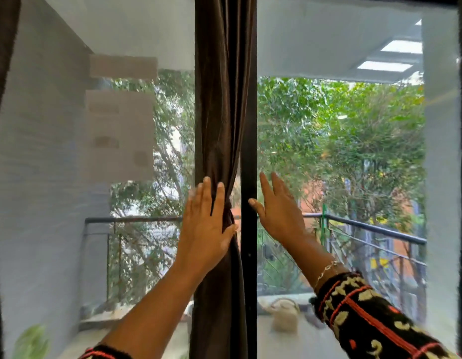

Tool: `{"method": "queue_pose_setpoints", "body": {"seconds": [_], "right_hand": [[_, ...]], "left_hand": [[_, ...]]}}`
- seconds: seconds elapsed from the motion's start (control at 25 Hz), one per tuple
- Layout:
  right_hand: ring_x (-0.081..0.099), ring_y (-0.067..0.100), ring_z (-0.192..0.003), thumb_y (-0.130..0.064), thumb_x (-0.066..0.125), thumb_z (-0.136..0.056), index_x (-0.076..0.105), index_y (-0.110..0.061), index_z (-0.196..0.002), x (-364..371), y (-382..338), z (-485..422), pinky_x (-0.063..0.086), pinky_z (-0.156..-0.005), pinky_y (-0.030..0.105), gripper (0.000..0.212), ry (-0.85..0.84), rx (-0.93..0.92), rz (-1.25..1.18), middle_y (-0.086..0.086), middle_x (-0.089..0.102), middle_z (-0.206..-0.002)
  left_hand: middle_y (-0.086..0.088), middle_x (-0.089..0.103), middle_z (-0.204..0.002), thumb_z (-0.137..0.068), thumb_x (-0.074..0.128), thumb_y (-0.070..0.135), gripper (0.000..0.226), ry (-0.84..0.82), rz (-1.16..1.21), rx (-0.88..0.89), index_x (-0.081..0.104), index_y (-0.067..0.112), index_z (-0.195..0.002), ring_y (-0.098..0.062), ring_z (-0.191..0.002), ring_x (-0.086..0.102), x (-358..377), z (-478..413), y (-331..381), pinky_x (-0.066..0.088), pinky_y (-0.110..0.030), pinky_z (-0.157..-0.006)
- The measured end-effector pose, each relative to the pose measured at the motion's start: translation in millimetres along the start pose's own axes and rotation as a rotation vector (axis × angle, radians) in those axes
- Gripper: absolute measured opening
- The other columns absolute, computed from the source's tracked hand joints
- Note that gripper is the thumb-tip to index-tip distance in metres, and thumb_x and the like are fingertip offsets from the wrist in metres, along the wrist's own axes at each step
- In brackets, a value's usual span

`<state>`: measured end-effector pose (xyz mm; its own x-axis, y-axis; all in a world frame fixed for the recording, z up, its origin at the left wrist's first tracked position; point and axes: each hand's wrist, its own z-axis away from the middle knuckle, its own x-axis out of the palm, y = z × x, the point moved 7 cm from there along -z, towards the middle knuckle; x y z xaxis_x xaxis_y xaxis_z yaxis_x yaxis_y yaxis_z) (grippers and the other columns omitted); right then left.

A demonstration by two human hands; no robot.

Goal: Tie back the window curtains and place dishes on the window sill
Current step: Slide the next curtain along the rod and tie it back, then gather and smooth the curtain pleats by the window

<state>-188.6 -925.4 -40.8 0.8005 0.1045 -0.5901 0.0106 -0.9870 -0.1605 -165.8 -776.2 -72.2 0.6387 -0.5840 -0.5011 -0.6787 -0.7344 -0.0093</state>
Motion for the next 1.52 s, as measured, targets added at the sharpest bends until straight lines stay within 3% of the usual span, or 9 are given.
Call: {"method": "queue_pose_setpoints", "body": {"seconds": [0.32,0.68,0.84,0.96,1.12,1.28,1.4,1.52], "right_hand": [[-0.005,0.027,-0.144,-0.048,0.032,-0.096,-0.004,-0.019,-0.148,27,17,101,0.005,-0.117,0.036,0.069,-0.164,0.050,0.115,0.013,-0.006,-0.156],[0.005,0.029,-0.144,-0.041,0.038,-0.096,0.005,-0.014,-0.148,7,109,168,0.006,-0.116,0.036,0.067,-0.162,0.067,0.318,0.016,0.004,-0.155],[0.035,0.038,-0.133,-0.028,0.063,-0.084,0.036,-0.006,-0.140,-20,159,192,0.027,-0.109,0.047,0.066,-0.094,0.011,0.430,0.023,0.035,-0.145],[0.051,0.039,-0.120,-0.028,0.077,-0.071,0.051,-0.005,-0.129,-46,204,205,0.042,-0.097,0.050,0.067,-0.065,-0.002,0.519,0.023,0.051,-0.132],[0.056,0.037,-0.115,-0.031,0.079,-0.067,0.058,-0.005,-0.122,-87,276,224,0.045,-0.094,0.049,0.065,-0.018,-0.003,0.649,0.022,0.058,-0.124],[0.057,0.036,-0.114,-0.030,0.081,-0.065,0.060,-0.006,-0.121,-125,340,237,0.043,-0.096,0.049,0.065,0.036,0.029,0.698,0.021,0.058,-0.124],[0.055,0.036,-0.117,-0.026,0.077,-0.071,0.057,-0.006,-0.124,-146,374,239,0.043,-0.098,0.048,0.060,0.082,0.026,0.705,0.020,0.055,-0.127],[0.051,0.037,-0.120,-0.020,0.071,-0.078,0.054,-0.005,-0.127,-167,406,228,0.043,-0.100,0.048,0.054,0.141,0.034,0.699,0.020,0.053,-0.130]], "left_hand": [[-0.002,-0.034,-0.146,-0.083,0.007,0.063,0.079,-0.146,0.045,0.000,-0.027,0.017,-0.138,-0.020,-0.137,-0.030,23,90,28,-0.020,-0.031,-0.111],[-0.006,-0.025,-0.149,-0.091,0.032,0.055,0.082,-0.167,0.144,0.041,-0.019,0.013,-0.140,-0.026,-0.141,-0.019,72,109,104,-0.018,-0.030,-0.111],[-0.005,-0.018,-0.150,-0.091,0.039,0.050,0.081,-0.182,0.214,0.056,-0.010,0.011,-0.142,-0.028,-0.140,-0.016,106,113,165,-0.012,-0.034,-0.113],[-0.009,-0.009,-0.151,-0.090,0.046,0.047,0.081,-0.175,0.210,0.072,0.000,0.008,-0.144,-0.030,-0.139,-0.012,127,106,214,-0.004,-0.037,-0.114],[-0.017,0.011,-0.151,-0.085,0.052,0.047,0.081,-0.145,0.202,0.127,0.018,0.002,-0.143,-0.036,-0.139,0.006,144,84,291,-0.004,-0.035,-0.114],[-0.013,0.004,-0.152,-0.085,0.057,0.043,0.085,-0.131,0.294,0.177,0.006,0.006,-0.143,-0.037,-0.140,0.006,161,63,365,-0.007,-0.032,-0.112],[-0.020,0.022,-0.149,-0.079,0.064,0.045,0.085,-0.142,0.272,0.230,0.025,0.001,-0.141,-0.039,-0.137,0.018,174,51,408,0.005,-0.039,-0.114],[-0.022,0.038,-0.141,-0.071,0.071,0.049,0.083,-0.129,0.222,0.309,0.045,0.000,-0.133,-0.040,-0.129,0.037,184,29,443,0.030,-0.052,-0.106]]}}
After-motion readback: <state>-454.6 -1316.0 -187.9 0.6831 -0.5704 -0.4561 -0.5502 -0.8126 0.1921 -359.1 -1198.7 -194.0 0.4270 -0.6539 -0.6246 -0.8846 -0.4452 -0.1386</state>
